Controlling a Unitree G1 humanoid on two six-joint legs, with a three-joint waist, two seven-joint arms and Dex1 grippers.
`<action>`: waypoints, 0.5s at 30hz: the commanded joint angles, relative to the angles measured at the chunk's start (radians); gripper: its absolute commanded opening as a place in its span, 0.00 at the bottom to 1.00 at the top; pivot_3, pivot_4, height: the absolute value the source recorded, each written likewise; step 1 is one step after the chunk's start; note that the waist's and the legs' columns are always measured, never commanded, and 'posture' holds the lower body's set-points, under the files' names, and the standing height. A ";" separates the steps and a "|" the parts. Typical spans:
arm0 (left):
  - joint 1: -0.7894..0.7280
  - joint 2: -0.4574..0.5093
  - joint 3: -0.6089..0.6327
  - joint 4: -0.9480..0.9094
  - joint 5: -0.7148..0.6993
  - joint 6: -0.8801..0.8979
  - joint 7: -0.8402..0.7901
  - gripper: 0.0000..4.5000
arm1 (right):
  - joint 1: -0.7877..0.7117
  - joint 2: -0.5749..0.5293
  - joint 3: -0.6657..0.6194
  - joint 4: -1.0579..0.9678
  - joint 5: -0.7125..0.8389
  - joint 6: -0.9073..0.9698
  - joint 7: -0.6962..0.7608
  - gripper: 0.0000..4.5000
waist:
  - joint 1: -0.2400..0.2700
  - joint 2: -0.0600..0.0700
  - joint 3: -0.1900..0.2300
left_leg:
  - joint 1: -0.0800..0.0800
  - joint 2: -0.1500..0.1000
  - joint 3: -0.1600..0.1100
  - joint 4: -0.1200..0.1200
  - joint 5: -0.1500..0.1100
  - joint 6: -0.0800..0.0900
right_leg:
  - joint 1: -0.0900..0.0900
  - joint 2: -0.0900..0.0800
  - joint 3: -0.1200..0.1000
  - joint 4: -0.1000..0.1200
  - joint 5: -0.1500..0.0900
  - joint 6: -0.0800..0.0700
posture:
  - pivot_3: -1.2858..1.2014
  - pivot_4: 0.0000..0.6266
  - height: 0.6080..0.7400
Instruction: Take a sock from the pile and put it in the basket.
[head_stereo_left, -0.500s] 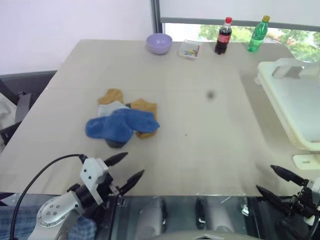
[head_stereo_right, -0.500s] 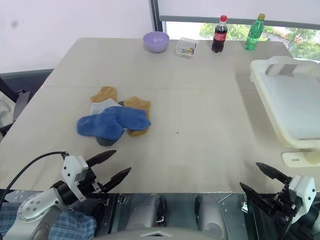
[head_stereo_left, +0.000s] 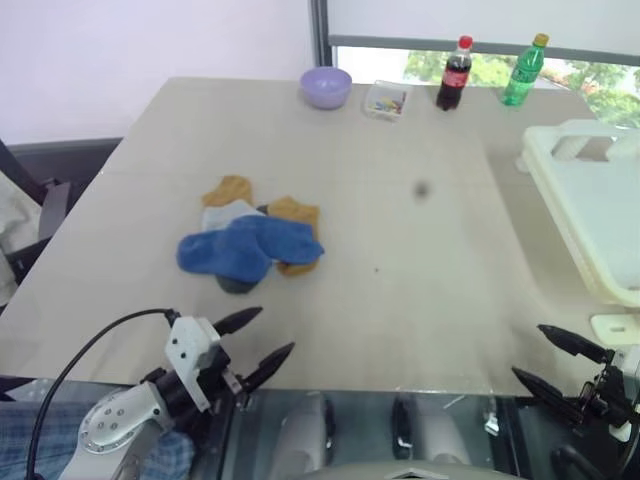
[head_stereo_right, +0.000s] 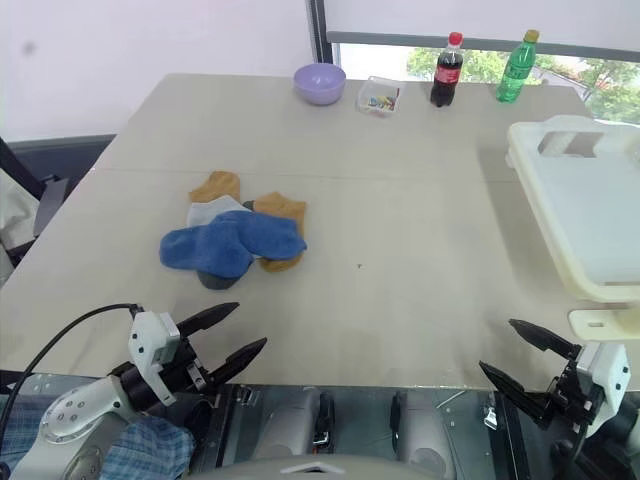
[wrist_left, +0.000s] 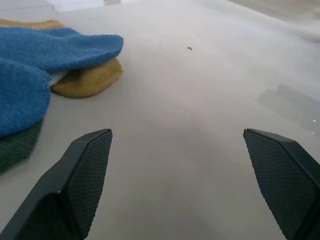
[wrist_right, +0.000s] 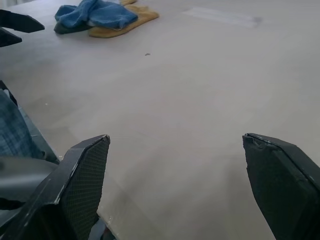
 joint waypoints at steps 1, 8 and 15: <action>-0.008 0.008 -0.002 -0.035 -0.006 -0.001 -0.006 1.00 | 0.000 -0.003 -0.029 -0.015 0.007 -0.008 0.014 0.97 | 0.000 0.000 0.000 | 0.000 0.000 0.000 0.000 0.000 0.000 | 0.000 0.000 0.000 0.000 0.000 0.000 | 0.52 0.24 0.97; -0.025 0.012 -0.007 -0.027 -0.002 -0.001 -0.010 1.00 | -0.009 -0.005 -0.029 -0.017 0.005 -0.007 0.021 0.97 | 0.000 0.000 0.000 | 0.000 0.000 0.000 0.000 0.000 0.001 | 0.000 0.000 0.000 0.000 0.000 0.000 | 0.52 0.24 0.97; -0.129 -0.023 -0.027 0.021 0.115 -0.026 0.103 1.00 | -0.031 -0.022 0.012 -0.166 0.098 0.013 0.099 0.97 | 0.000 0.000 0.000 | 0.001 0.000 -0.001 0.000 0.001 0.001 | 0.001 0.001 0.000 0.001 0.000 0.000 | 0.52 0.24 0.97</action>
